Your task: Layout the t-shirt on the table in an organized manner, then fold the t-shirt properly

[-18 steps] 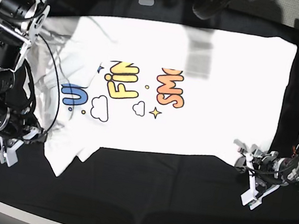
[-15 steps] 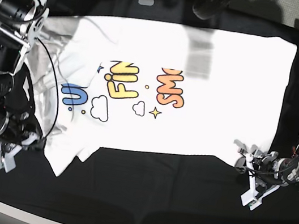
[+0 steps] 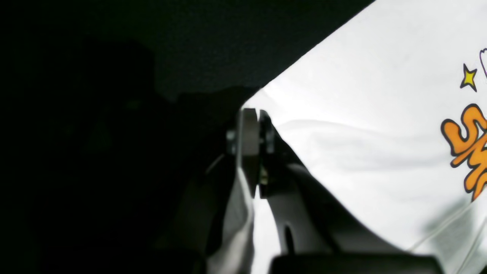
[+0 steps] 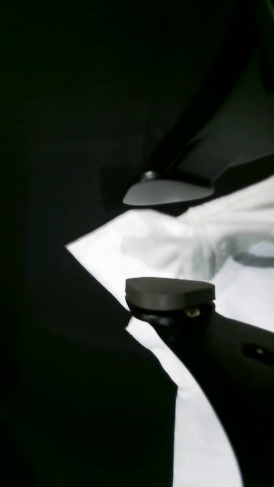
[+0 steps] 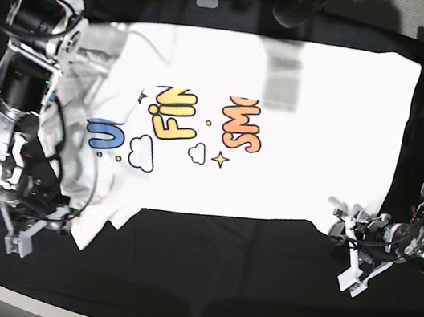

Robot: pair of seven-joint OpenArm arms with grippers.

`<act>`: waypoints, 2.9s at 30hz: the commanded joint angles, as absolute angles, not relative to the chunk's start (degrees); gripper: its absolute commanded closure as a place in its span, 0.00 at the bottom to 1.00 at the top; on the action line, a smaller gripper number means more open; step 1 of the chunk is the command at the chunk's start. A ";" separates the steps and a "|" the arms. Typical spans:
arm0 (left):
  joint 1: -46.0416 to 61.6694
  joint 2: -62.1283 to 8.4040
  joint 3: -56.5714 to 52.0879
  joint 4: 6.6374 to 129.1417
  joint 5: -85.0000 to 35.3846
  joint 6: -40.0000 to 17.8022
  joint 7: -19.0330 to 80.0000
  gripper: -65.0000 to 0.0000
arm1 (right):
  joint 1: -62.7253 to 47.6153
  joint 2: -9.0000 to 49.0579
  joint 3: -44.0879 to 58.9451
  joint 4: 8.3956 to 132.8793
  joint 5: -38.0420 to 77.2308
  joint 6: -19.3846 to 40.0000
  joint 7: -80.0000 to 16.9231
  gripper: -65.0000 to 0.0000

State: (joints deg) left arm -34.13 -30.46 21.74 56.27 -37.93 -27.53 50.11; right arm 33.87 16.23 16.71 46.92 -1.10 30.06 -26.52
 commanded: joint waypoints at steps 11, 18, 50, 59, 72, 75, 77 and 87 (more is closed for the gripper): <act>-36.03 -31.14 21.37 57.10 -39.24 -27.66 49.17 1.00 | 35.83 15.73 16.86 34.74 -10.31 19.55 -15.81 0.54; -36.03 -31.14 21.37 57.10 -39.22 -27.66 48.36 1.00 | 35.83 14.52 16.86 34.00 -8.88 19.70 -18.52 0.76; -24.69 -37.58 21.34 76.86 -33.78 -23.07 50.13 1.00 | -0.08 14.00 13.47 95.98 1.67 37.30 -31.79 1.00; -11.90 -43.77 21.34 98.48 -16.99 -11.25 51.44 1.00 | -10.07 15.31 14.22 106.17 -0.01 37.21 -32.23 1.00; 1.02 -45.76 21.34 104.95 -6.79 -5.26 52.86 1.00 | -14.22 18.46 16.60 107.04 0.03 37.06 -32.45 1.00; 2.92 -45.76 21.34 106.43 -4.47 -3.66 53.01 1.00 | -14.20 18.74 16.60 107.04 0.21 37.08 -32.47 1.00; 4.05 -45.78 21.34 107.81 -3.05 -2.76 53.25 1.00 | -14.37 19.09 16.60 107.04 0.23 37.08 -32.64 1.00; 9.80 -45.65 21.34 113.99 0.62 -1.72 54.43 1.00 | -14.46 21.23 16.60 107.15 2.37 37.06 -37.01 1.00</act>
